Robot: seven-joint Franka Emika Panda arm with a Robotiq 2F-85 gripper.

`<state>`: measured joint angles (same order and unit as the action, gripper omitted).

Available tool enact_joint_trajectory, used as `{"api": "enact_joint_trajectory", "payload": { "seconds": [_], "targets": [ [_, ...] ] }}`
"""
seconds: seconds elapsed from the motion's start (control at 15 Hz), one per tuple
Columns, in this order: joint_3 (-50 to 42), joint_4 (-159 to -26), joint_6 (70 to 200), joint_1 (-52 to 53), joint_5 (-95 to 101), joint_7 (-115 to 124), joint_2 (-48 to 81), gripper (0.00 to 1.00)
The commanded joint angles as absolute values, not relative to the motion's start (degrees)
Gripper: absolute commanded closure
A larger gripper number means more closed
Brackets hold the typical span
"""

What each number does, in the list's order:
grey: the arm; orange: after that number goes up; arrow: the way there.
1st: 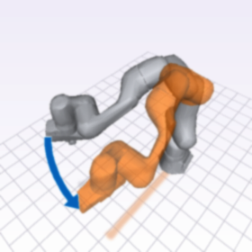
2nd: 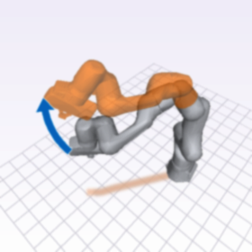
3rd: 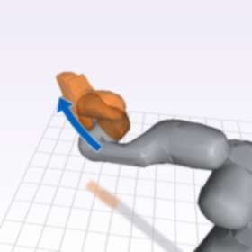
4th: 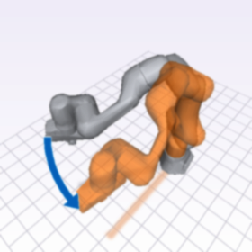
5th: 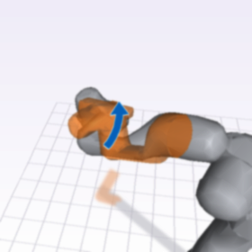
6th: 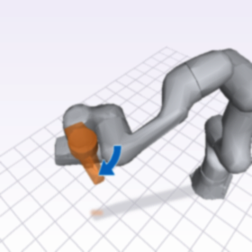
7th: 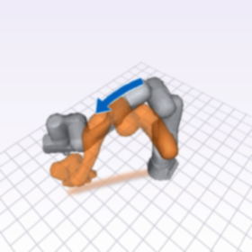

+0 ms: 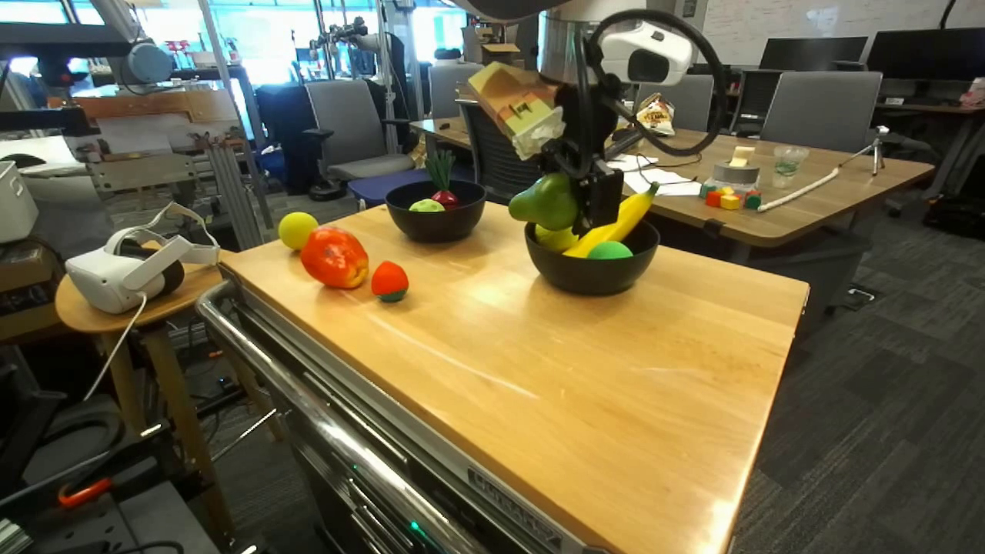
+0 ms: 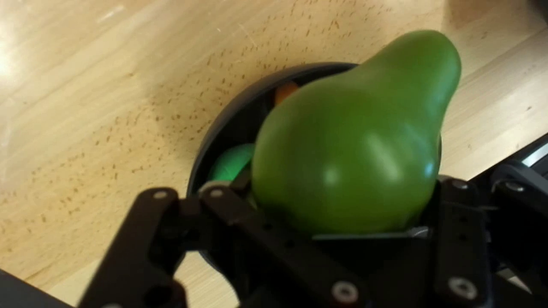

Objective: Take the fruit toys from the table and put them in the two black bowls on the table

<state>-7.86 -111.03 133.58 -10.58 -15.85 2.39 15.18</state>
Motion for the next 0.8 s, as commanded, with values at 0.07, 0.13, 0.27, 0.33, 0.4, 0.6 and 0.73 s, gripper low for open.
{"api": "enact_joint_trajectory", "payload": {
  "seconds": [0.07, 0.13, 0.27, 0.33, 0.4, 0.6, 0.73],
  "targets": [
    [-5.82, -108.13, 136.81, -11.96, -18.12, -6.52, 17.31, 0.62],
    [-5.60, -107.52, 136.77, -12.16, -18.43, -7.38, 17.69, 0.62],
    [-5.17, -106.88, 137.41, -12.66, -19.36, -9.53, 18.13, 0.49],
    [-5.15, -106.56, 137.23, -12.91, -19.36, -10.33, 18.32, 0.39],
    [-5.12, -106.33, 137.21, -13.18, -19.47, -11.14, 18.42, 0.26],
    [-5.07, -105.94, 136.32, -14.09, -20.51, -12.17, 18.34, 0.01],
    [-4.93, -106.22, 135.09, -14.87, -22.31, -12.69, 17.40, 0.00]
  ]
}}
